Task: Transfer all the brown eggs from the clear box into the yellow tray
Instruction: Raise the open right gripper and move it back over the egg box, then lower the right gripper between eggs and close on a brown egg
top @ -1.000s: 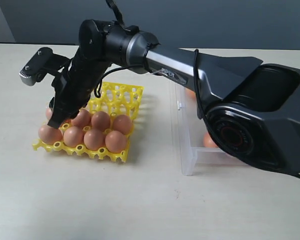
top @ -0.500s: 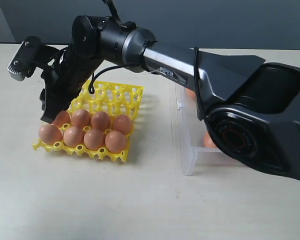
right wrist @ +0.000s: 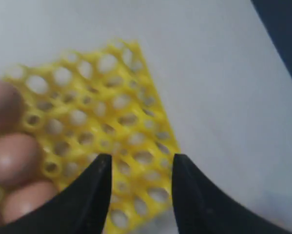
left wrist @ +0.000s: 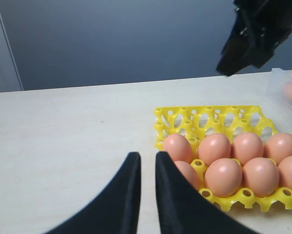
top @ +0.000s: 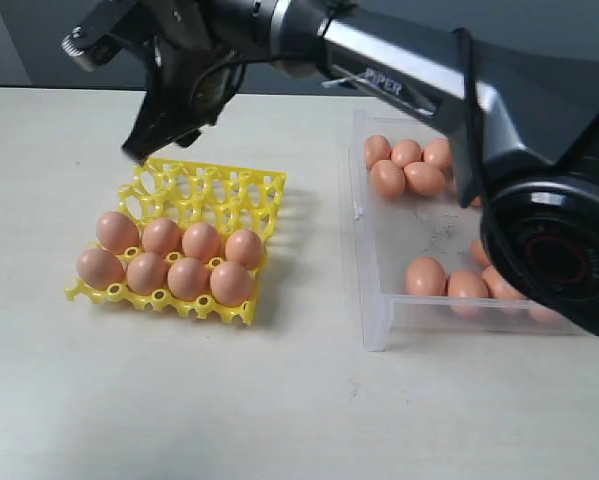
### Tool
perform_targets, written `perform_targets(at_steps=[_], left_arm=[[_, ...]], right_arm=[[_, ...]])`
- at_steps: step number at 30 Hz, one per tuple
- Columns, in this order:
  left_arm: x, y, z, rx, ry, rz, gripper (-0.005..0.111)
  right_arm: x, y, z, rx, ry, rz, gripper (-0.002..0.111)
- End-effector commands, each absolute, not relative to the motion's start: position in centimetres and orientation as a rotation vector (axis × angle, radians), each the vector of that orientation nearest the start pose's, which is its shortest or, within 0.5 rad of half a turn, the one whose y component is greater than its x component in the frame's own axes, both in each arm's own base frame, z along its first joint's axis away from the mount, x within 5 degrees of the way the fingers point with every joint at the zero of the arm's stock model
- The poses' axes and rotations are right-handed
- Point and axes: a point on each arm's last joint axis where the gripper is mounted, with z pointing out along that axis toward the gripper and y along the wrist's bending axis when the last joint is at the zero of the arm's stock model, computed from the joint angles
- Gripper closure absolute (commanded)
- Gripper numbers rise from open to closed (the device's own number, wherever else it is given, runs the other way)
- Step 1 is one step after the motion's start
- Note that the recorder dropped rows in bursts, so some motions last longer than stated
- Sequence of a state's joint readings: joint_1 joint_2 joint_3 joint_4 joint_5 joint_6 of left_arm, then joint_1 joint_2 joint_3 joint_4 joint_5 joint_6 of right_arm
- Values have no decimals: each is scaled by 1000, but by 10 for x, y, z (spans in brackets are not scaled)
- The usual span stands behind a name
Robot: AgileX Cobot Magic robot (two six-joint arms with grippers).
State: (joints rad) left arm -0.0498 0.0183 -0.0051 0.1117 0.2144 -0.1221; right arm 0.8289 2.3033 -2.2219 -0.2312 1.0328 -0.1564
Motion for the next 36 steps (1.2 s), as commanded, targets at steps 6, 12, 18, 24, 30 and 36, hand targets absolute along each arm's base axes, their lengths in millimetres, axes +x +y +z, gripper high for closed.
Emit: perform_targets(at_steps=[6, 12, 18, 24, 30, 36], left_arm=[[58, -1, 193, 17, 1715, -27, 95], [58, -1, 193, 17, 1715, -27, 95], [58, -1, 193, 17, 1715, -27, 95], [58, -1, 193, 17, 1715, -27, 95], [58, -1, 193, 17, 1715, -27, 95], [58, -1, 193, 17, 1715, -27, 95]], right_arm=[[385, 295, 295, -931, 2419, -255, 72], [393, 240, 291, -836, 2513, -381, 84], [391, 181, 262, -709, 2657, -438, 84], [386, 132, 218, -646, 2742, -450, 84], [390, 105, 198, -613, 2744, -439, 83], [401, 105, 186, -686, 2618, -384, 56]])
